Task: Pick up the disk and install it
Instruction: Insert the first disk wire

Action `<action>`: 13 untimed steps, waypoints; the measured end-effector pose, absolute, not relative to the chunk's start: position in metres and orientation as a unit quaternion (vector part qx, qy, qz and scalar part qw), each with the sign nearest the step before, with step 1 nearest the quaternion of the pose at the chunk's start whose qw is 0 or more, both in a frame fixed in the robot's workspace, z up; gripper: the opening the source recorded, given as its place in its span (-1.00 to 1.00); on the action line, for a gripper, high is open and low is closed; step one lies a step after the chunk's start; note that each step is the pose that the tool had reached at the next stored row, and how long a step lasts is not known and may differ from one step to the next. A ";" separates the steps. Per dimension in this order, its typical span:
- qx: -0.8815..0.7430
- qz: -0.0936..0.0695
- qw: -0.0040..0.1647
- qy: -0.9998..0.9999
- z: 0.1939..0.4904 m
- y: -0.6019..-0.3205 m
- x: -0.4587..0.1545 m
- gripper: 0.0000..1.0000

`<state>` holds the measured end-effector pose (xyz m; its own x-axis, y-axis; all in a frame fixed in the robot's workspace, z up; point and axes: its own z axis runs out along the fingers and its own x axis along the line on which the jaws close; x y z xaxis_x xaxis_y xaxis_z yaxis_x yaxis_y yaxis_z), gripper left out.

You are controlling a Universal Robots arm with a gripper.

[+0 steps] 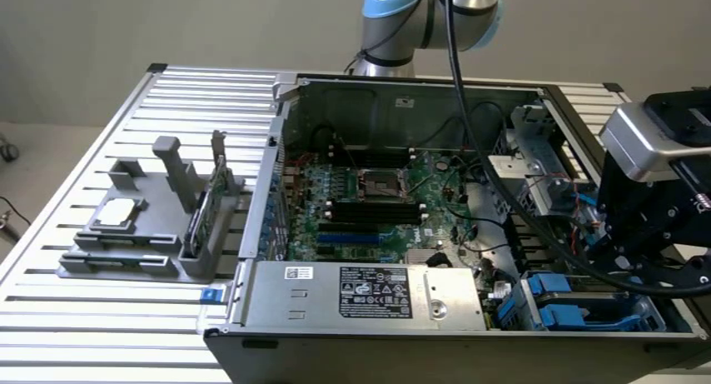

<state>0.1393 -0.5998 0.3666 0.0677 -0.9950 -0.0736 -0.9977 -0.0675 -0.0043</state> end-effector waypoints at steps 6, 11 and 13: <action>-0.730 0.025 0.027 0.682 0.367 -0.600 0.139 -0.62; -0.729 0.025 0.027 0.683 0.367 -0.599 0.139 -0.62; -0.721 0.025 0.027 0.692 0.367 -0.599 0.139 -0.62</action>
